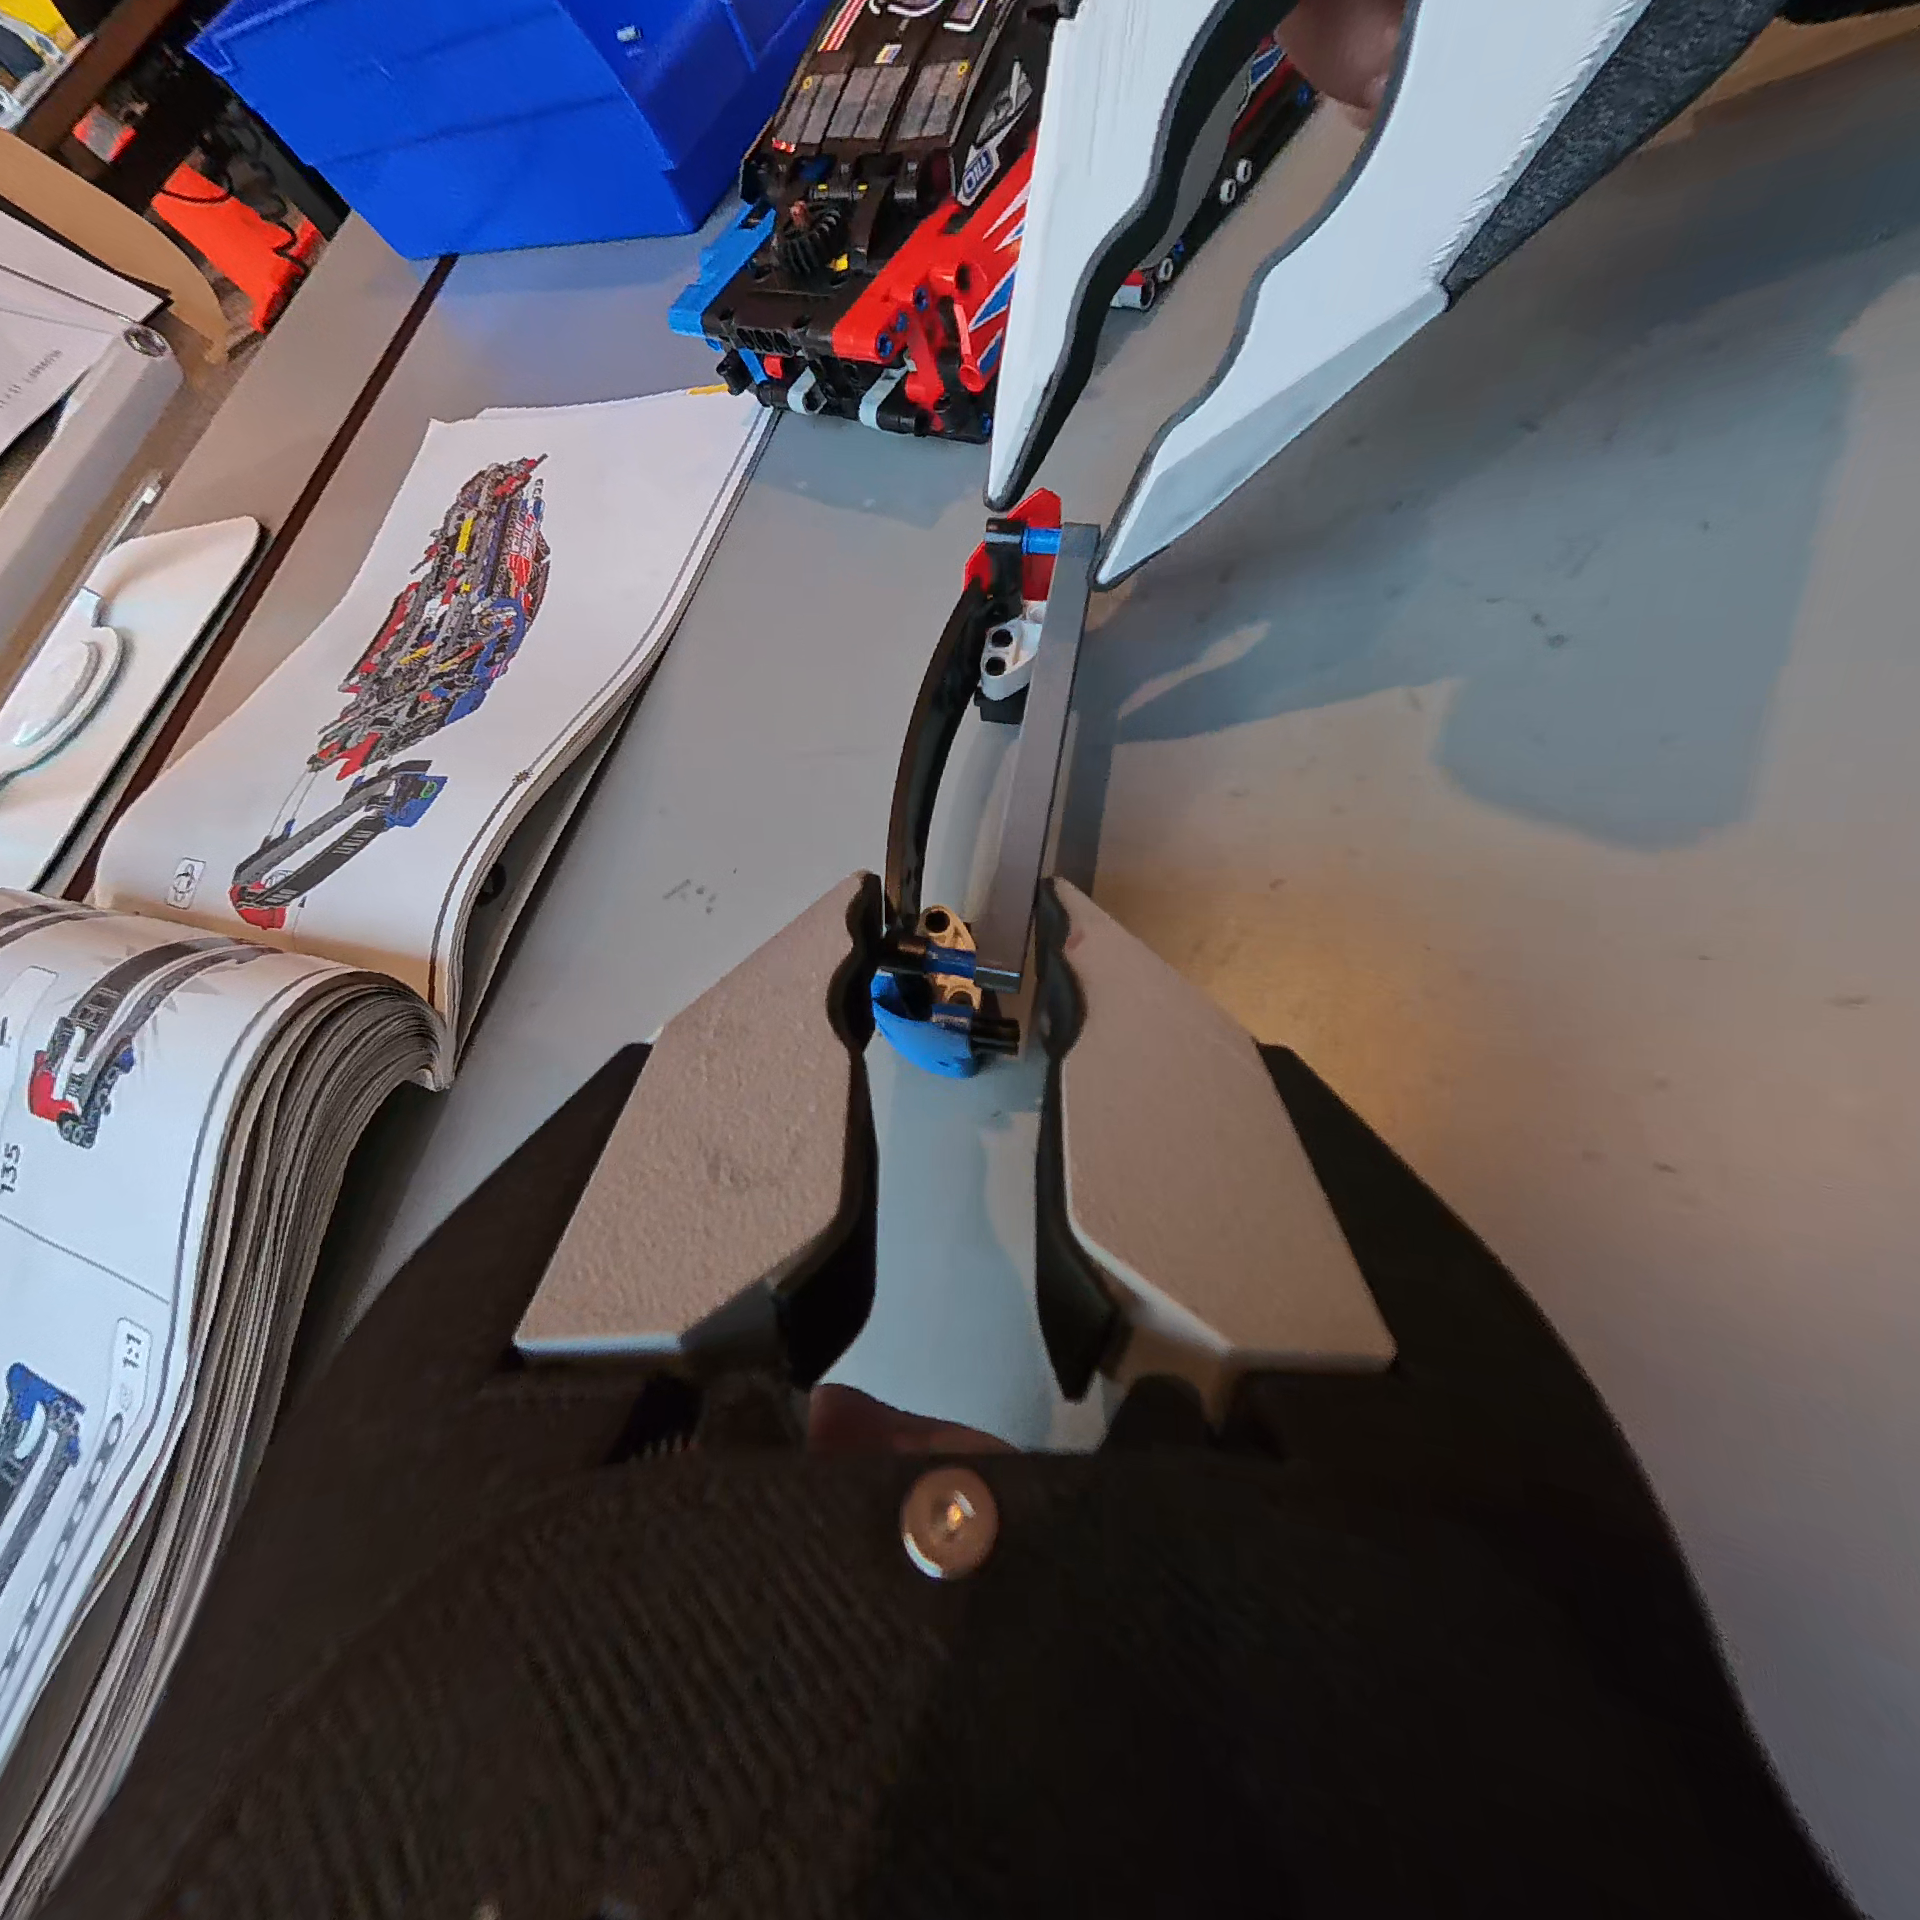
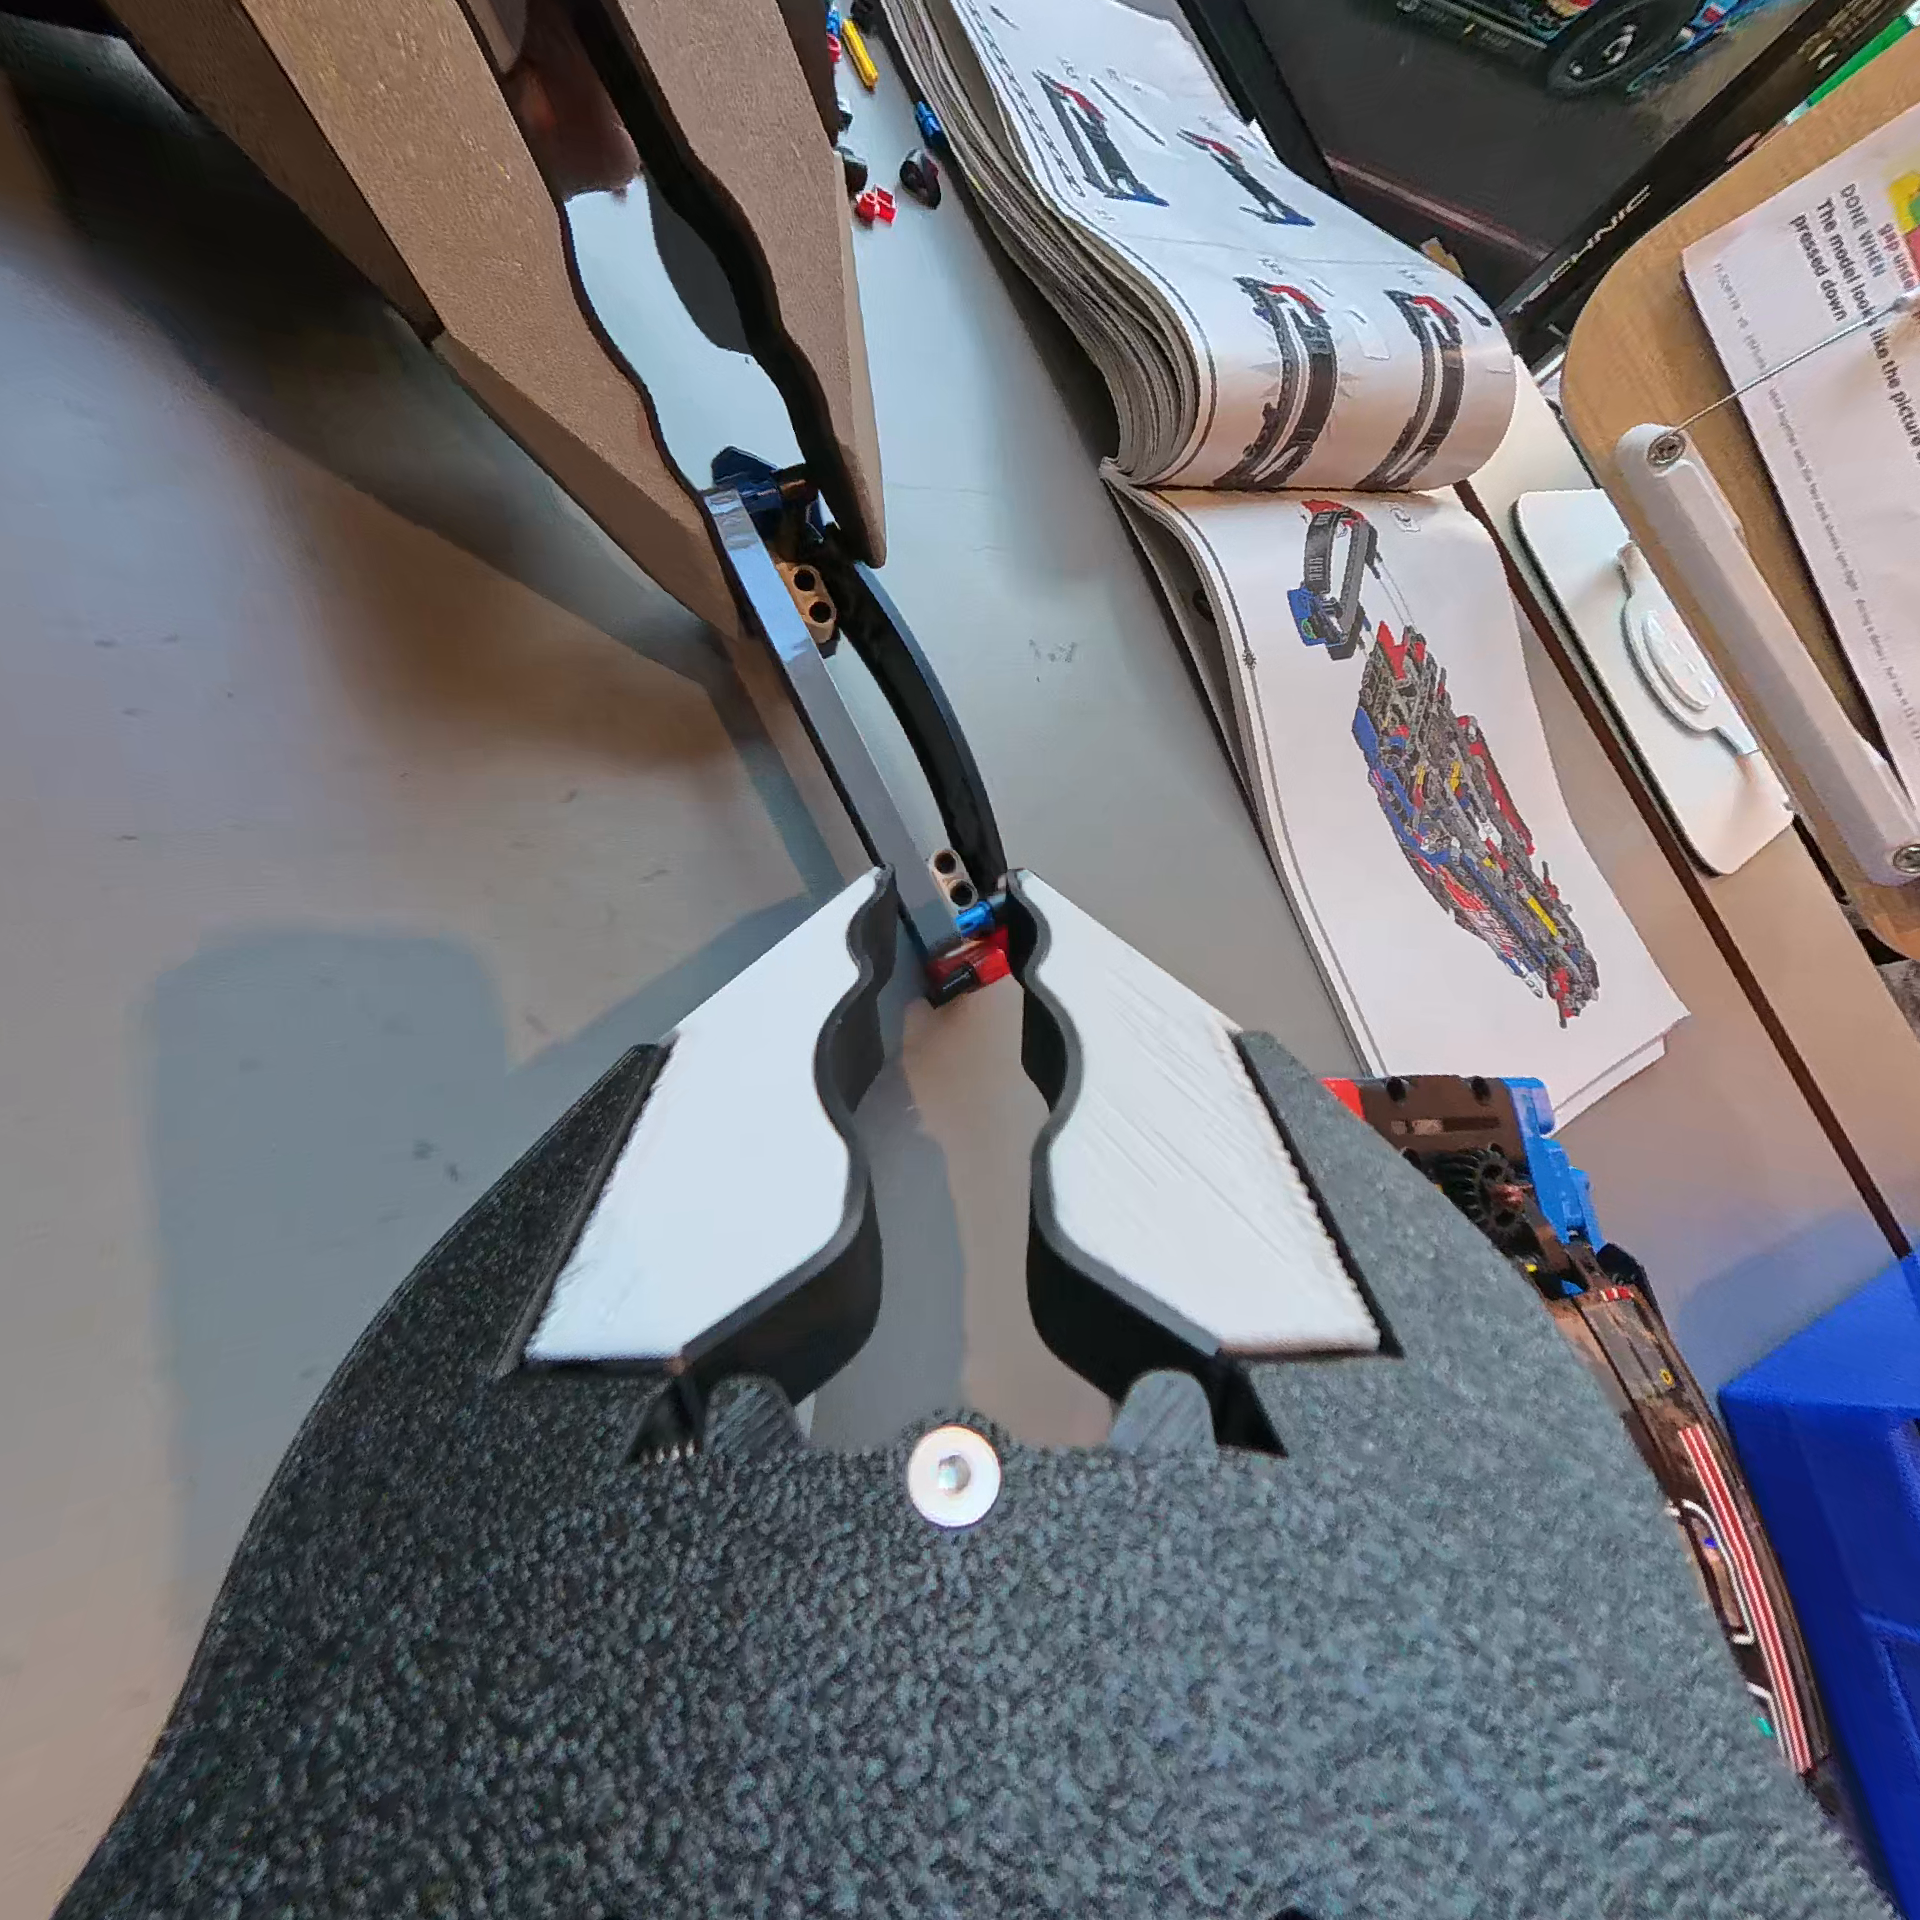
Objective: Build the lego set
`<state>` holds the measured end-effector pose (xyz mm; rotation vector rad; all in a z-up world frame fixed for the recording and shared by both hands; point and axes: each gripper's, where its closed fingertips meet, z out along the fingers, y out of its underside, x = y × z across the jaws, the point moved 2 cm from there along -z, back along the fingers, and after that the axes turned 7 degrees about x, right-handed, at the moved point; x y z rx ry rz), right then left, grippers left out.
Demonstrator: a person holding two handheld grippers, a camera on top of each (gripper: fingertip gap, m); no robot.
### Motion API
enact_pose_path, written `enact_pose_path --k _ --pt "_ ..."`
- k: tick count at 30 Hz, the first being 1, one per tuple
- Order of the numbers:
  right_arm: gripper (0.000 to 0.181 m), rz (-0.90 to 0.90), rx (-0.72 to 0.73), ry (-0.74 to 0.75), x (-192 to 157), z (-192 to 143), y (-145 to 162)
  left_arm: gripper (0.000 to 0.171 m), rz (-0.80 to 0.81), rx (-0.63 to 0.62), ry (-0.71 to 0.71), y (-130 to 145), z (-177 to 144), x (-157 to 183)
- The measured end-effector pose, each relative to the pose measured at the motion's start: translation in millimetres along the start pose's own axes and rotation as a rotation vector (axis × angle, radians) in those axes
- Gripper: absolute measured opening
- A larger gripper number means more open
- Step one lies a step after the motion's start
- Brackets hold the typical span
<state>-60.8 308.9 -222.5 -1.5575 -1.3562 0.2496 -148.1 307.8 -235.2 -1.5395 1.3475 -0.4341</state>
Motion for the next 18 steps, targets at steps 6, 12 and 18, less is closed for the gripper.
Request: enact_pose_path --k 6,12,18 --pt "0.026 -0.007 -0.003 -0.019 1.2 0.1 0.5 0.026 -0.068 -0.007 0.027 2.8 -2.5 -2.5" --pt "0.035 -0.083 -0.023 -0.061 5.1 2.5 1.5 0.026 -0.069 -0.001 0.054 2.9 -4.1 0.2" --pt "0.027 -0.095 -0.05 -0.186 0.6 8.4 2.7 0.026 -0.069 0.001 0.068 3.5 -5.2 1.0"
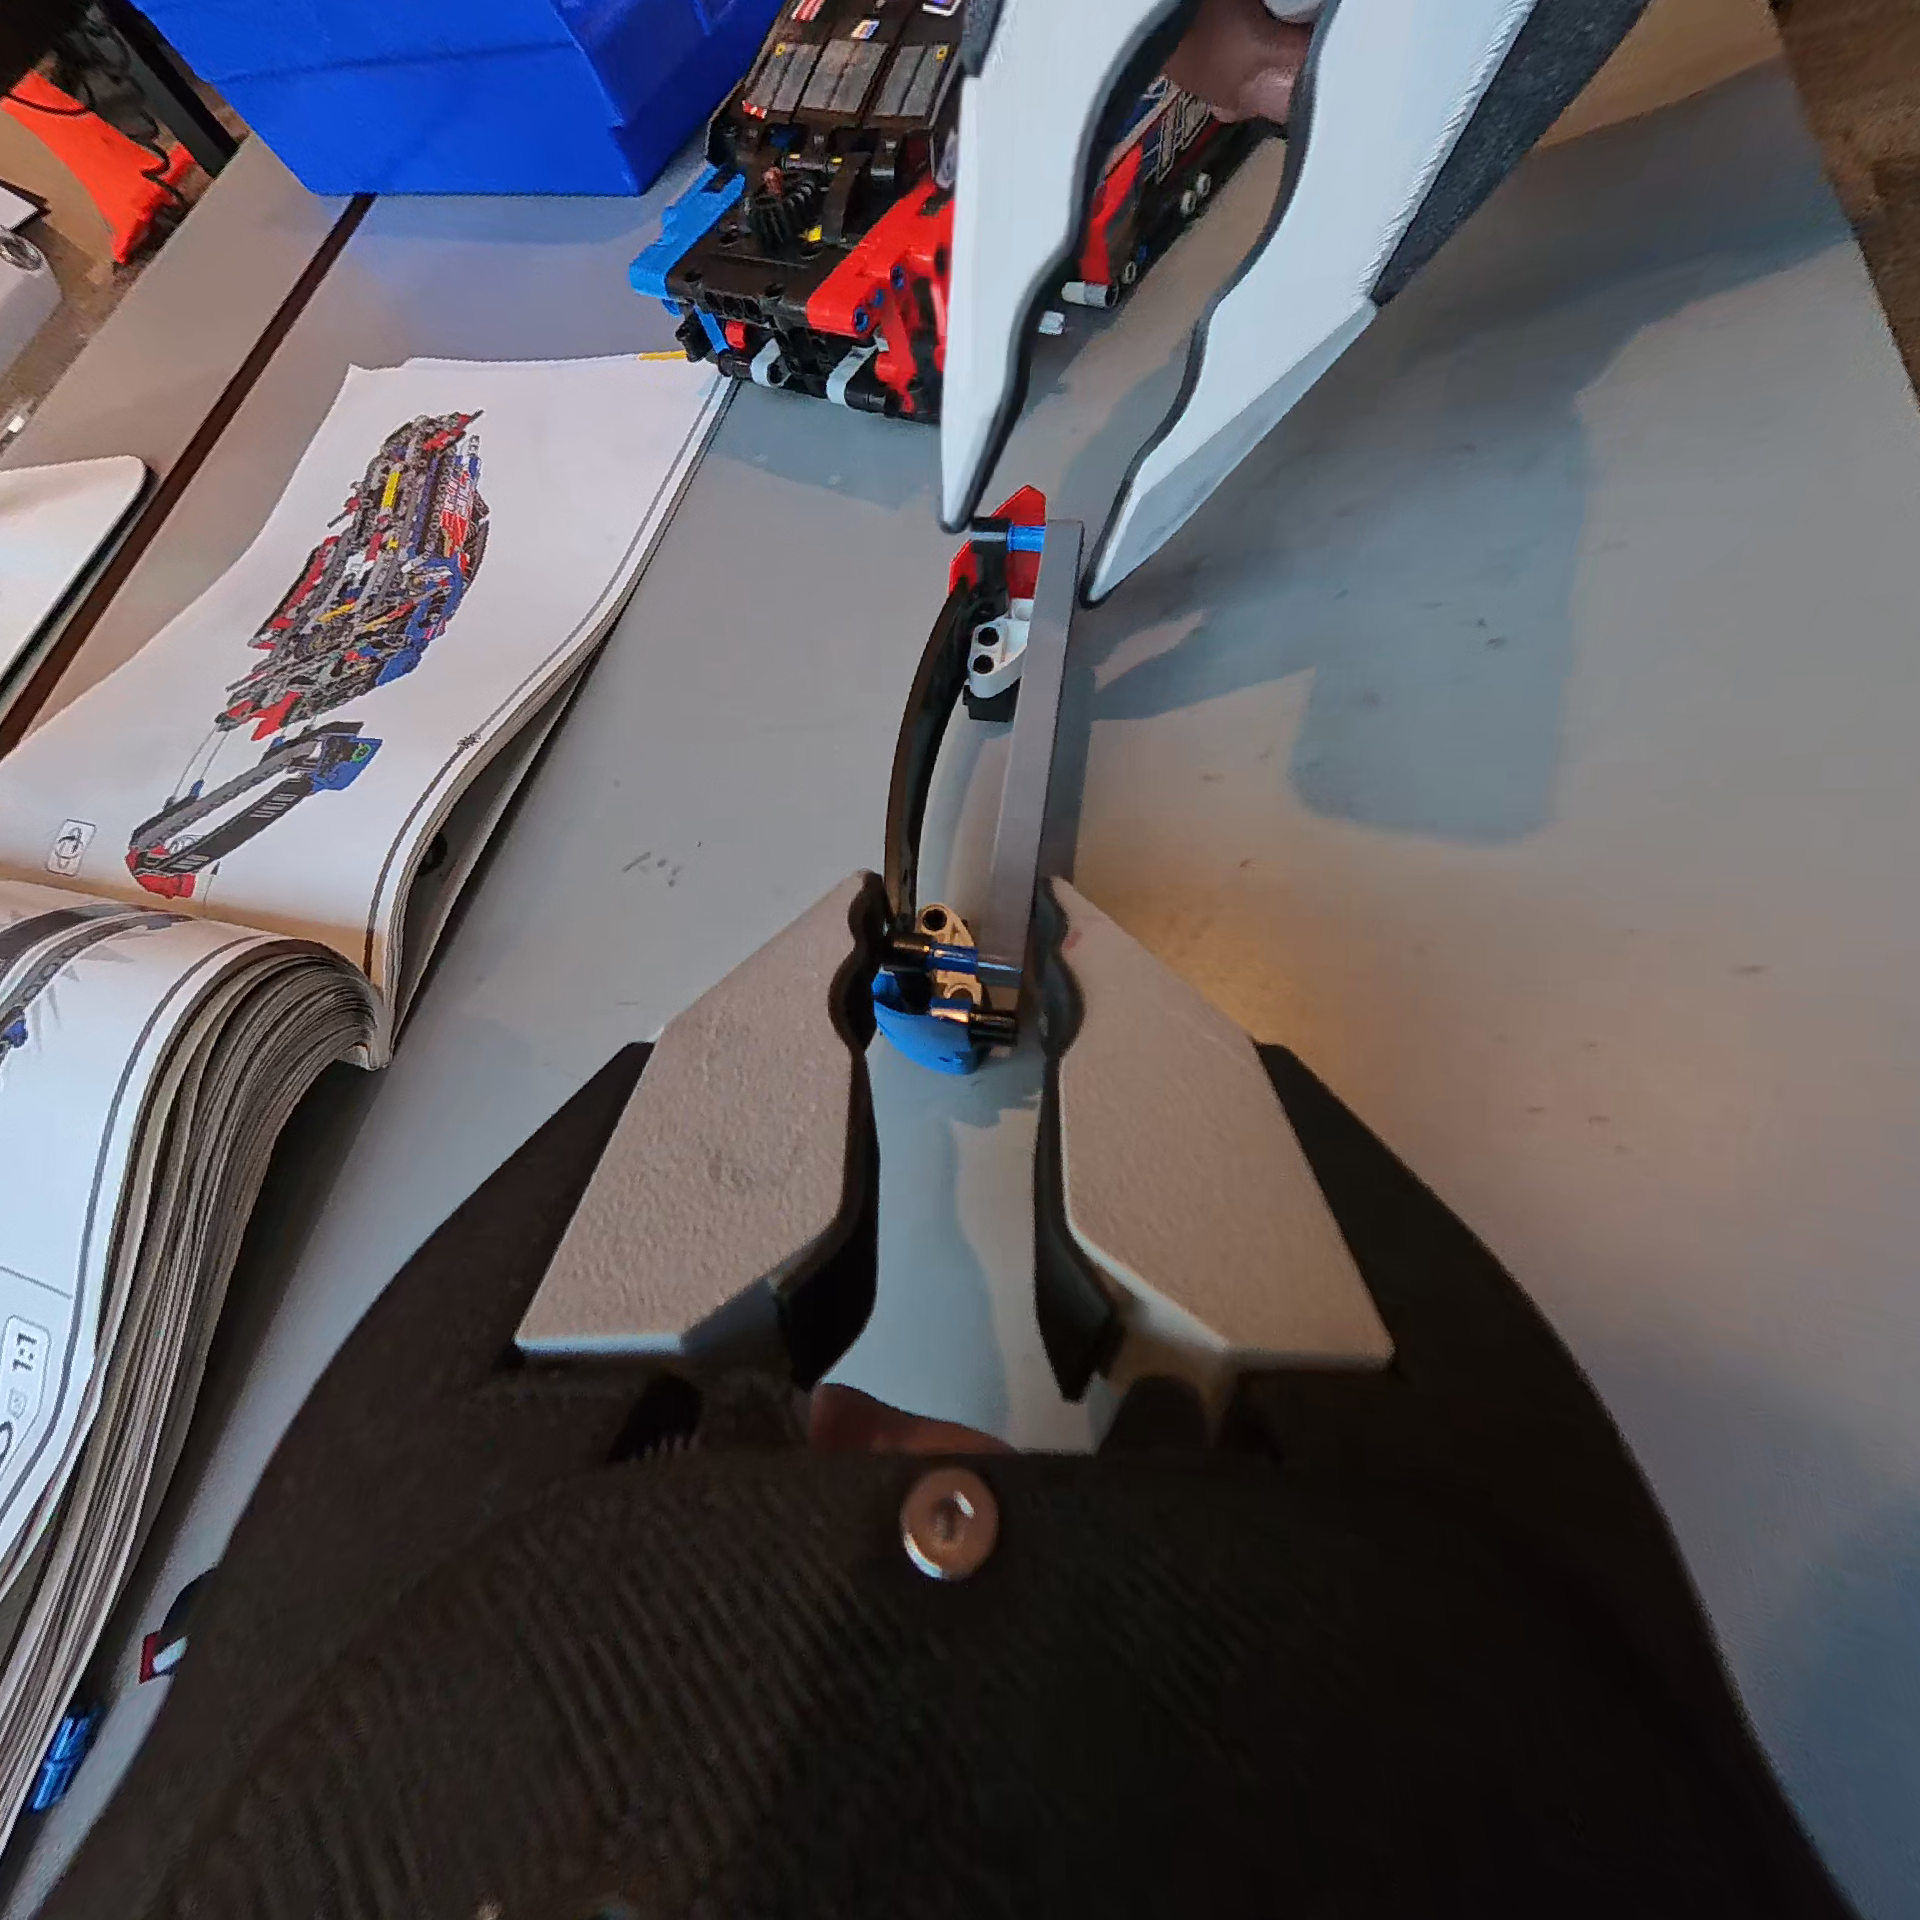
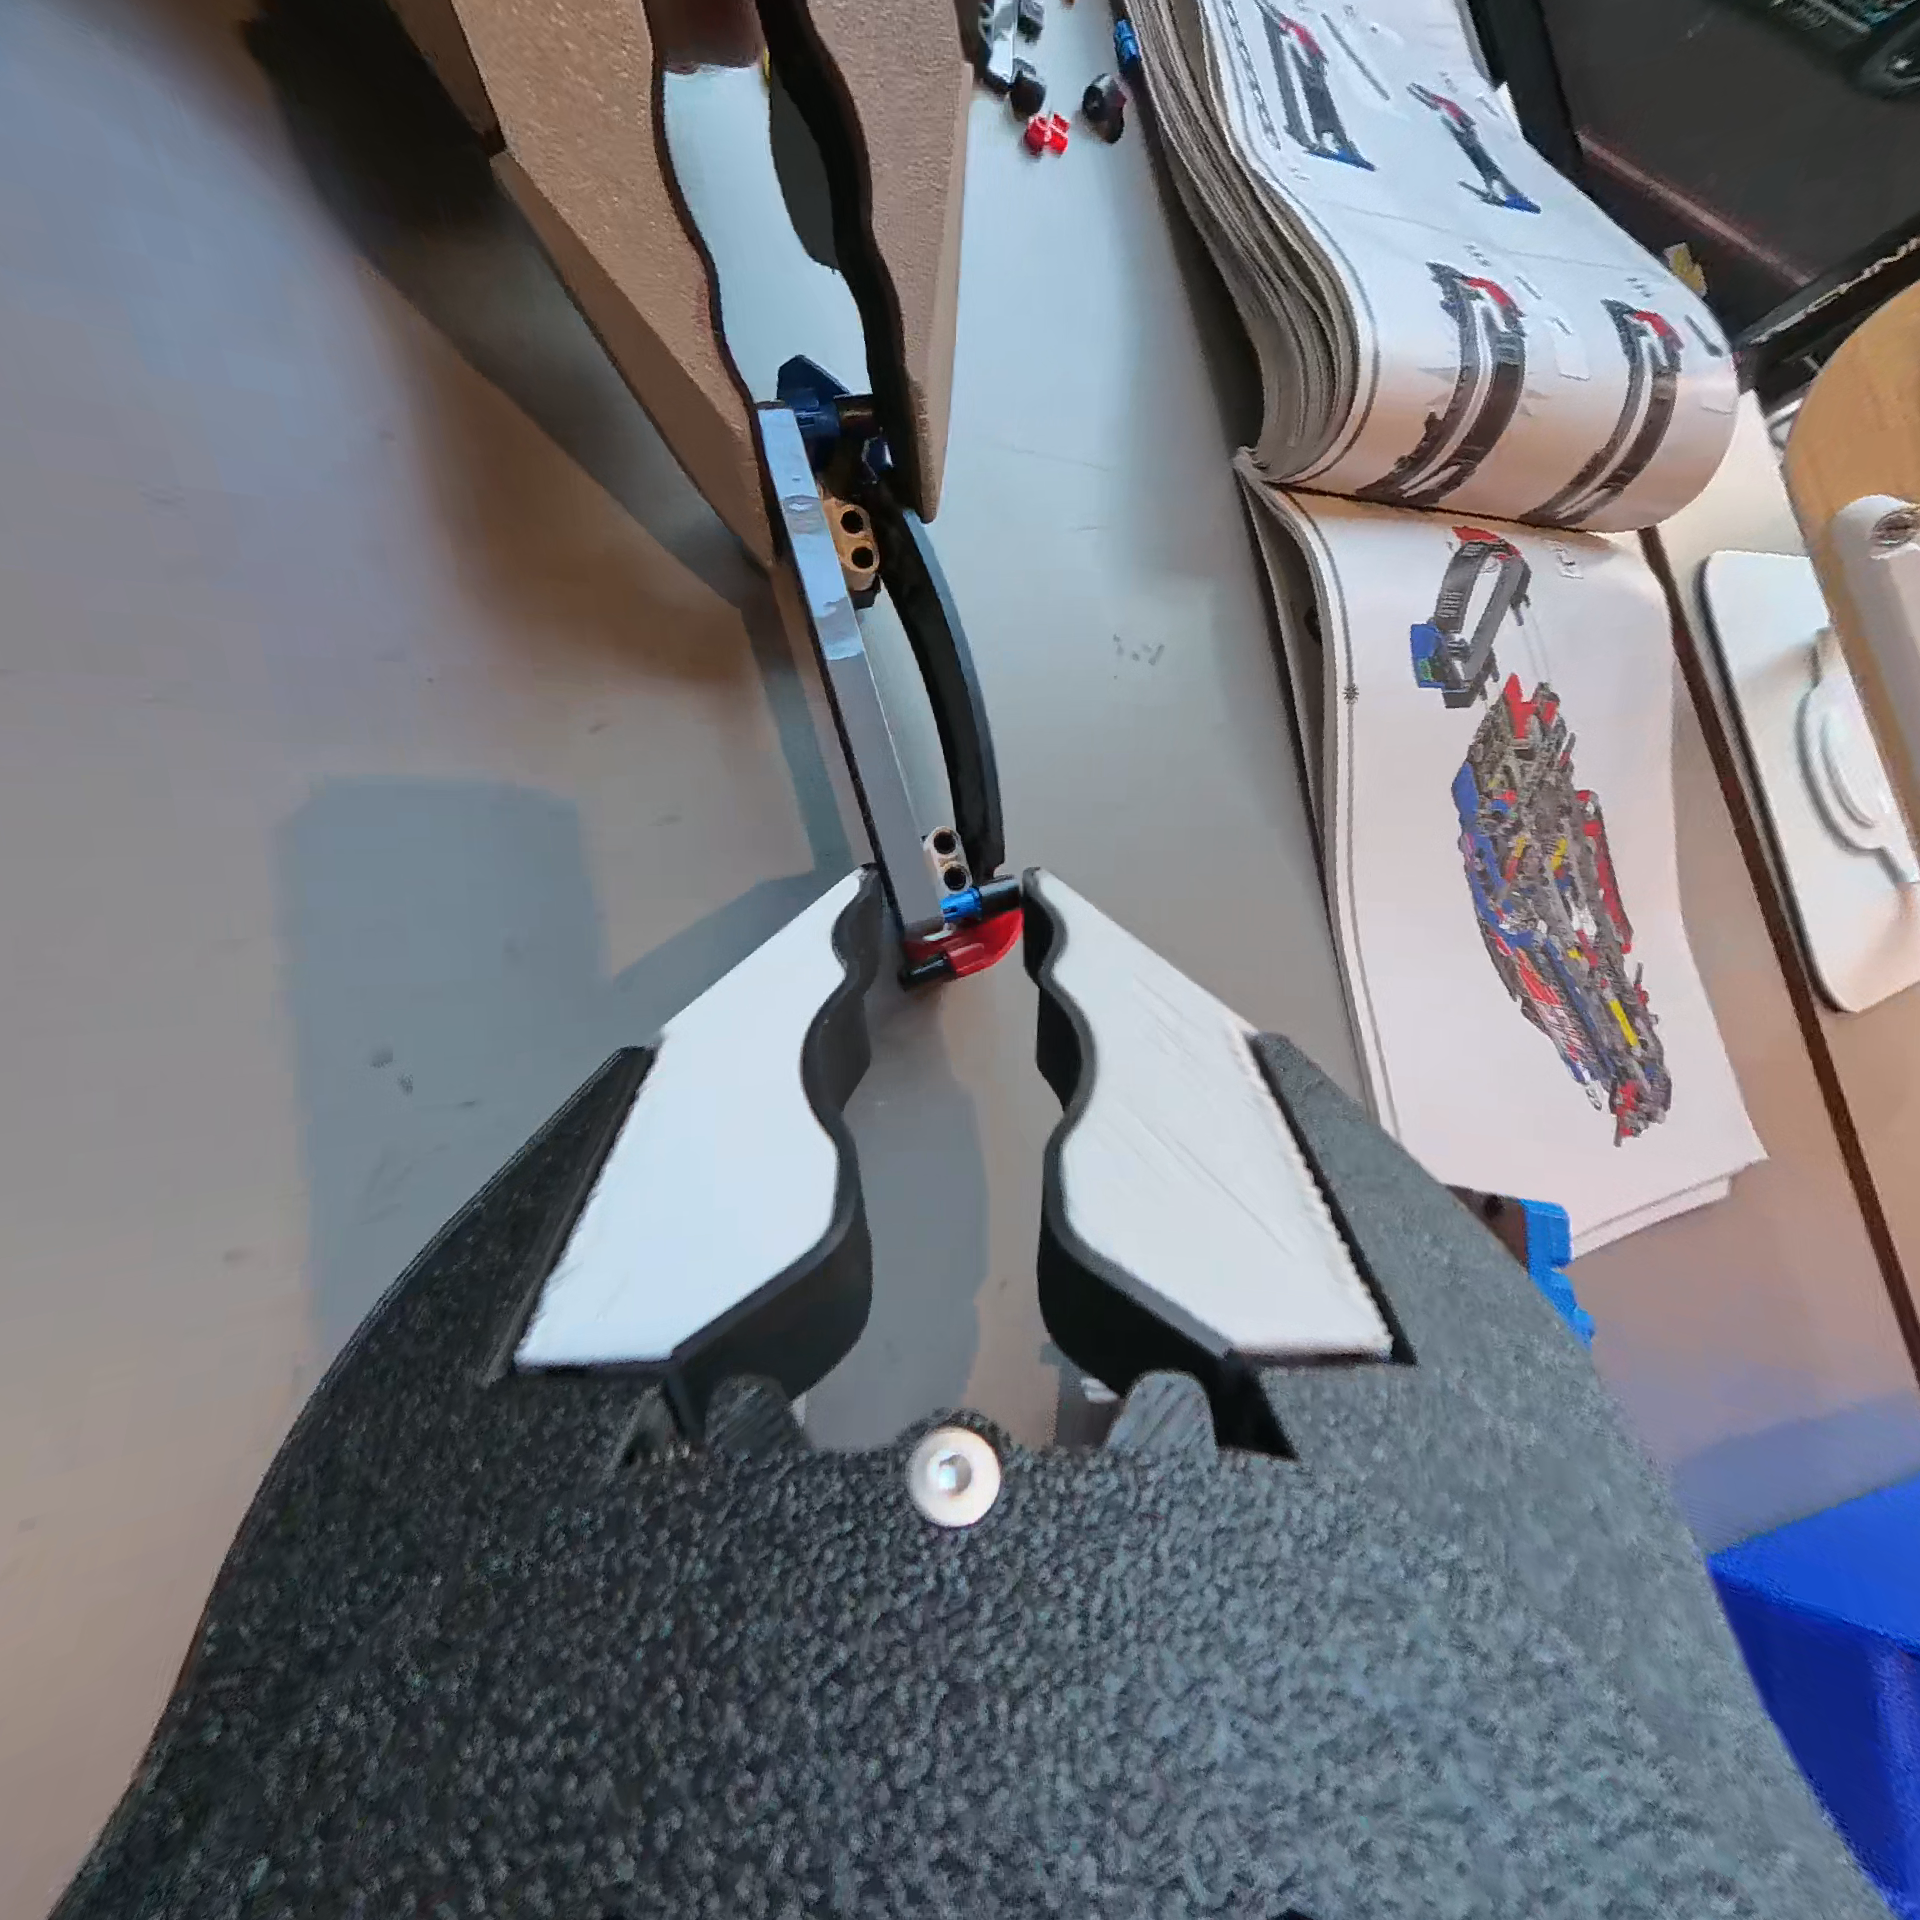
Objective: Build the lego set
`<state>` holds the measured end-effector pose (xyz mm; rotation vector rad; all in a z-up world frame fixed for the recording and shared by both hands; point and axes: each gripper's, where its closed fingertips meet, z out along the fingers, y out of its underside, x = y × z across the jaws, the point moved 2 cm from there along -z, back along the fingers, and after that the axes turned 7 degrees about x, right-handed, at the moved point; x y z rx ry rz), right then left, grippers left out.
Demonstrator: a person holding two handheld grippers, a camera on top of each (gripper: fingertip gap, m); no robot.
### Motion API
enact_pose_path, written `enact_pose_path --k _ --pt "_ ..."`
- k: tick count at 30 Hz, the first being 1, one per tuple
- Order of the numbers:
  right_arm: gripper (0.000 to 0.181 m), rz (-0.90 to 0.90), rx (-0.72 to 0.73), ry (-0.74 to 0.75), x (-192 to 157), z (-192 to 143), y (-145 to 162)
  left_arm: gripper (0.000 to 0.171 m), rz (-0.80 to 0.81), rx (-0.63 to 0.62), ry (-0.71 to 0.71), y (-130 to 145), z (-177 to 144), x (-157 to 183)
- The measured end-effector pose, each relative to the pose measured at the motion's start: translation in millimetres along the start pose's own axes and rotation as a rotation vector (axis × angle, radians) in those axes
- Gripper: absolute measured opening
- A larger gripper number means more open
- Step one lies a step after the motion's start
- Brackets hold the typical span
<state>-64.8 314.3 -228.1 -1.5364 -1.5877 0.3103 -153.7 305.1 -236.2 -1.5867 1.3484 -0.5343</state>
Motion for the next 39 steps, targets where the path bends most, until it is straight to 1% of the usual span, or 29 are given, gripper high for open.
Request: enact_pose_path --k 4,7,11,17,21,26,35,39 --pt "0.026 0.032 0.018 -0.039 1 0 -1 0.026 -0.011 -0.007 0.001 2 -2 -2" --pt "0.026 0.038 0.016 -0.047 3 -1 0 0.027 -0.02 -0.042 -0.002 8 -6 -5" --pt "0.025 0.051 0.02 -0.069 3 -1 0 0.023 -0.054 -0.036 0.014 9 -8 -6" --pt "0.026 0.069 0.023 -0.112 5 0 1 0.024 -0.076 -0.023 0.021 9 -8 -7" --pt "0.025 0.076 0.026 -0.139 6 1 1 0.023 -0.066 -0.005 0.035 8 -9 -6" --pt "0.024 0.044 0.034 -0.186 0 -2 0 0.023 -0.085 0.005 0.075 7 -11 -3" --pt "0.023 -0.028 0.061 -0.141 -4 -3 -1 0.022 -0.06 0.004 0.075 8 -12 -2" --pt "0.023 0.061 0.104 -0.177 -5 -4 -1 0.022 0.007 0.003 0.088 9 -13 4"
